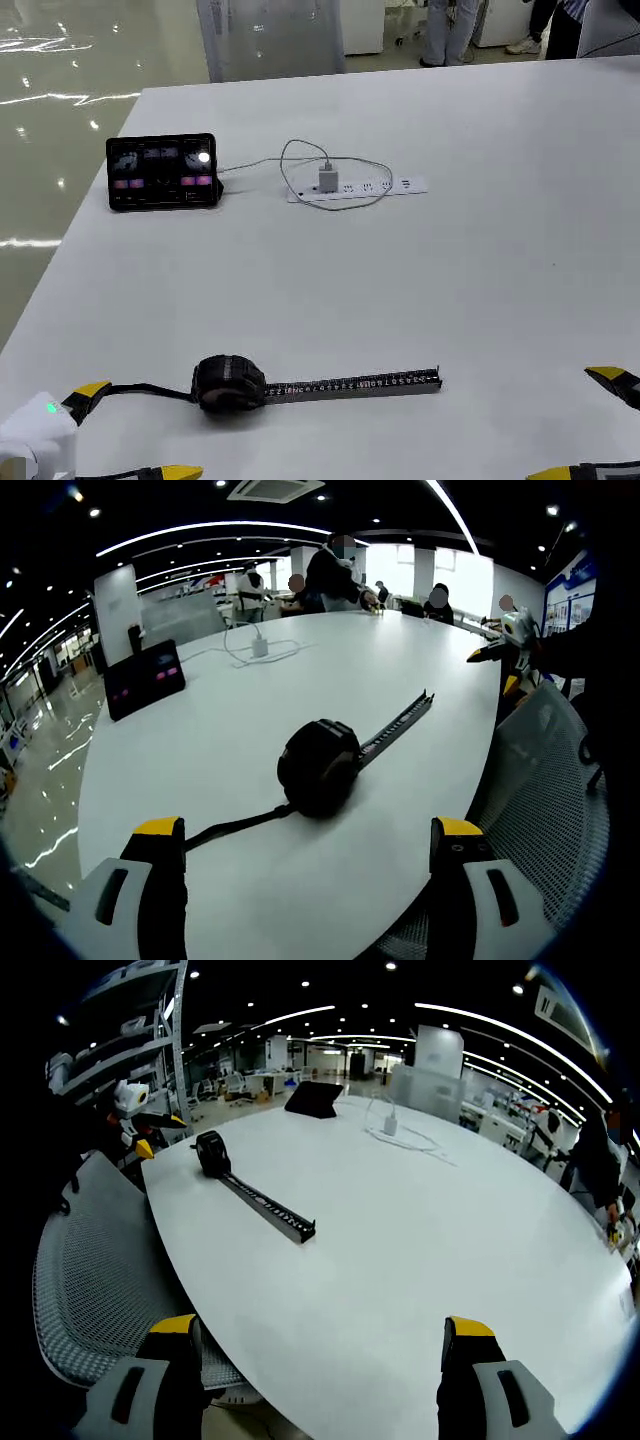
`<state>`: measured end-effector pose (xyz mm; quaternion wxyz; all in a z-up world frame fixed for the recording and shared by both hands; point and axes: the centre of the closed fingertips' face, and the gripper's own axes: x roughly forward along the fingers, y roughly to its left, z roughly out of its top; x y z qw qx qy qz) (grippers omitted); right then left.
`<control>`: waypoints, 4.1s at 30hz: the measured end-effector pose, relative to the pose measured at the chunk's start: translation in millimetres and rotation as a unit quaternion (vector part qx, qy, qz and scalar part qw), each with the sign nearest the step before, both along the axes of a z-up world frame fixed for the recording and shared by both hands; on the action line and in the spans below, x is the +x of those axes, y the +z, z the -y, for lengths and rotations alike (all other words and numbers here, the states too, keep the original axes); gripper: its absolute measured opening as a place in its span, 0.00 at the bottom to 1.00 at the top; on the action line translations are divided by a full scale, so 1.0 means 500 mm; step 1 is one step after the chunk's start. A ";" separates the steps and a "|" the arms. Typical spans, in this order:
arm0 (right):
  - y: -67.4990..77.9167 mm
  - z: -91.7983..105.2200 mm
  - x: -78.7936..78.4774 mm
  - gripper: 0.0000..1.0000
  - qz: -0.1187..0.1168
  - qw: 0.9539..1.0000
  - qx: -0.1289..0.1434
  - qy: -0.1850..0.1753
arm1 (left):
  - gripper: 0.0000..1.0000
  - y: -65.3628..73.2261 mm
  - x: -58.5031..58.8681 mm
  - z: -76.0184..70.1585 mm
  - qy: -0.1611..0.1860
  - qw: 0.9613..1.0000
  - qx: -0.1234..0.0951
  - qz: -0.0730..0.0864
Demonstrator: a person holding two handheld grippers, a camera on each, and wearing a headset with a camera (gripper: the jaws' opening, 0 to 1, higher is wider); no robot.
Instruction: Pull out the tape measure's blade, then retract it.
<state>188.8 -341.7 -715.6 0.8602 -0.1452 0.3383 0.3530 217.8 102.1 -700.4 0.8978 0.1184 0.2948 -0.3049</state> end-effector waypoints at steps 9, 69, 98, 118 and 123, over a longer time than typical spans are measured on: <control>0.007 0.003 -0.007 0.99 0.000 1.000 -0.004 -0.001 | 0.99 -0.005 0.003 -0.004 0.007 1.000 0.000 -0.012; -0.005 -0.092 0.126 0.99 -0.049 0.967 -0.105 0.225 | 0.99 -0.020 0.120 0.189 0.071 0.997 -0.019 -0.019; -0.072 -0.184 0.193 0.99 -0.061 0.936 -0.157 0.308 | 0.99 -0.046 0.159 0.150 0.184 0.982 -0.032 0.030; -0.113 -0.212 0.195 0.74 -0.067 0.925 -0.172 0.332 | 0.99 -0.087 0.164 0.122 0.216 0.974 -0.040 0.054; -0.115 -0.209 0.189 0.53 -0.068 0.917 -0.174 0.352 | 0.99 -0.091 0.165 0.123 0.207 0.976 -0.037 0.057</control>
